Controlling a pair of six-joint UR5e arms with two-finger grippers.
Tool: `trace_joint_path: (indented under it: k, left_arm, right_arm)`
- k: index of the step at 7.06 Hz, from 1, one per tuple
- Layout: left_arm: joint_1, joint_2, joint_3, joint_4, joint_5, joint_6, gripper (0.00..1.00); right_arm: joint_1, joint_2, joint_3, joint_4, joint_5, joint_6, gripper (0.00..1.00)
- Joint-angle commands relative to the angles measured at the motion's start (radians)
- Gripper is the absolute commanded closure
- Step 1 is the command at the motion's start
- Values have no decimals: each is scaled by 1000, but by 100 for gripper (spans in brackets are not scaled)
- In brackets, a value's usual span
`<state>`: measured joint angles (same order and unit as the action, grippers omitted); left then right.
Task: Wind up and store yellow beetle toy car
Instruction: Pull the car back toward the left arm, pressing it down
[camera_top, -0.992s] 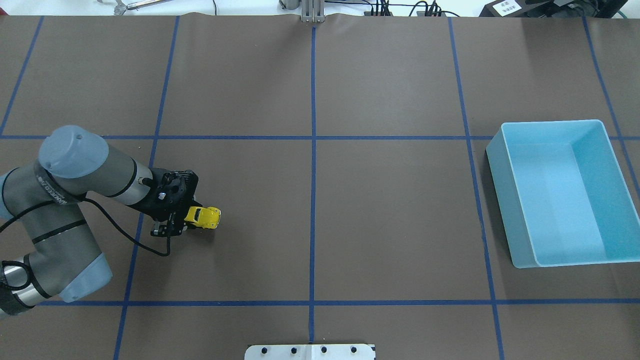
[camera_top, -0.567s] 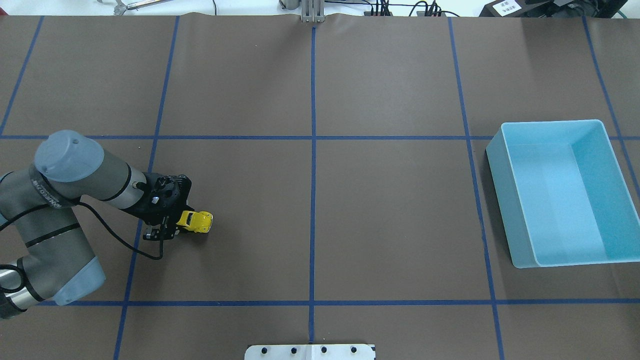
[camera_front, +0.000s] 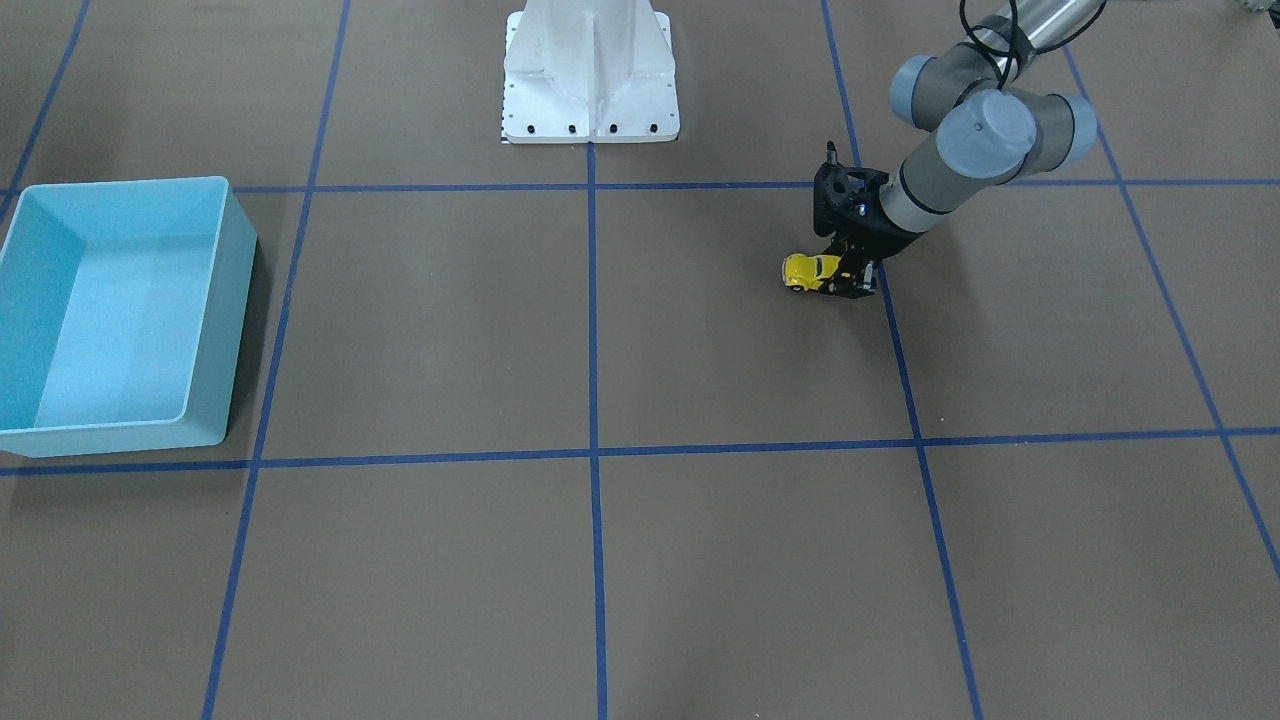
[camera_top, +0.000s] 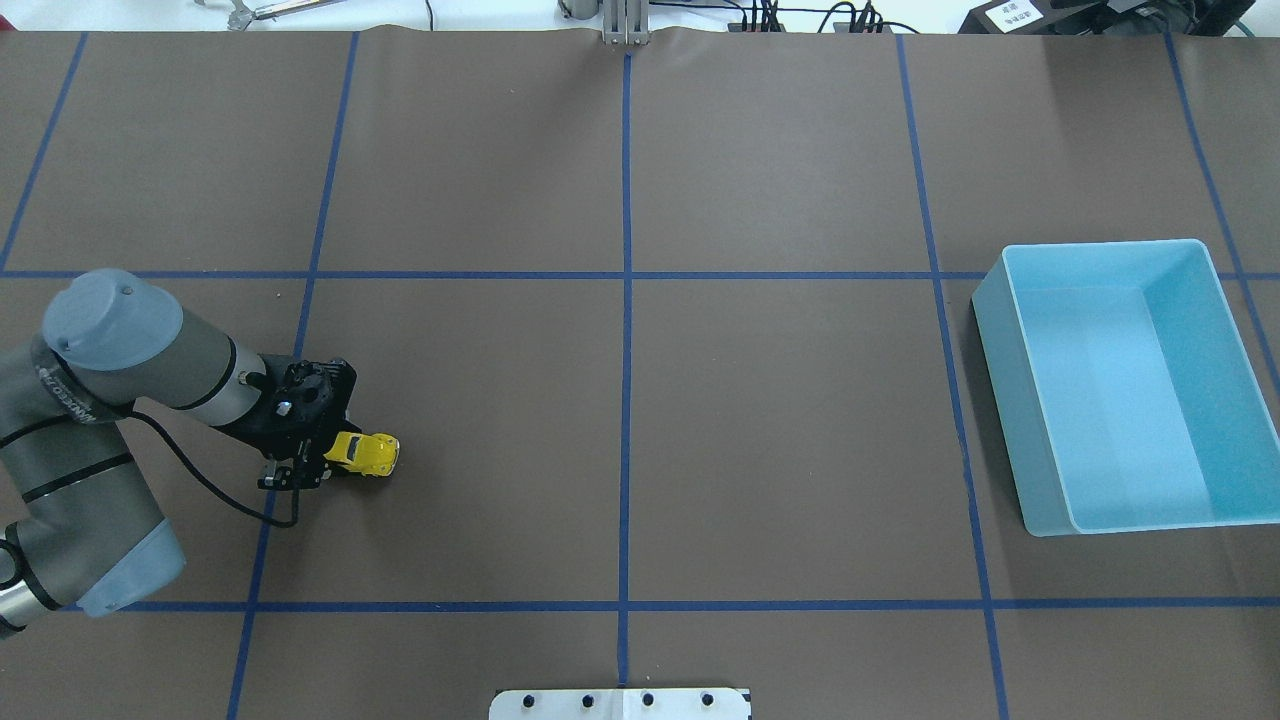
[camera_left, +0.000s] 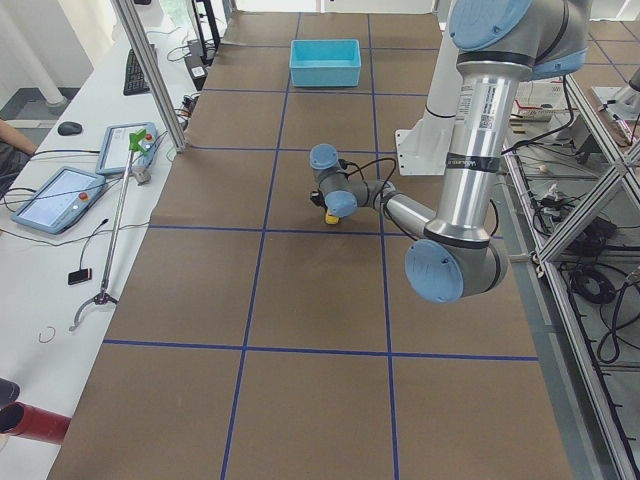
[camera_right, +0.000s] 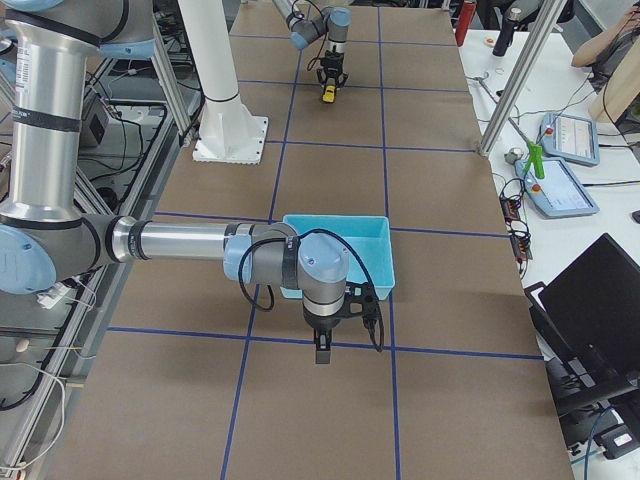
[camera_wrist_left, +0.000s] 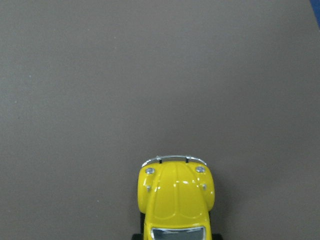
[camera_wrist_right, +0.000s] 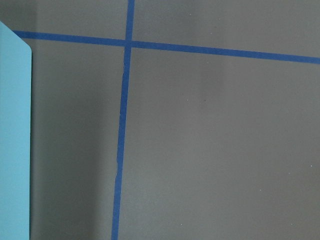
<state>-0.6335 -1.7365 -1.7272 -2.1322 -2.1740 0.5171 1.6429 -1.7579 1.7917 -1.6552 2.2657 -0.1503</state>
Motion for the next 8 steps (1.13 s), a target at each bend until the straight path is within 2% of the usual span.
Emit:
trace_joint_path:
  k: [1, 8]
  left_arm:
    - [-26, 21, 0, 0, -16, 1, 87]
    - [-28, 97, -6, -57, -29, 3, 87]
  right_arm:
    - [0, 0, 0, 0, 0, 0, 0]
    - [0, 0, 6, 0, 2, -2, 0]
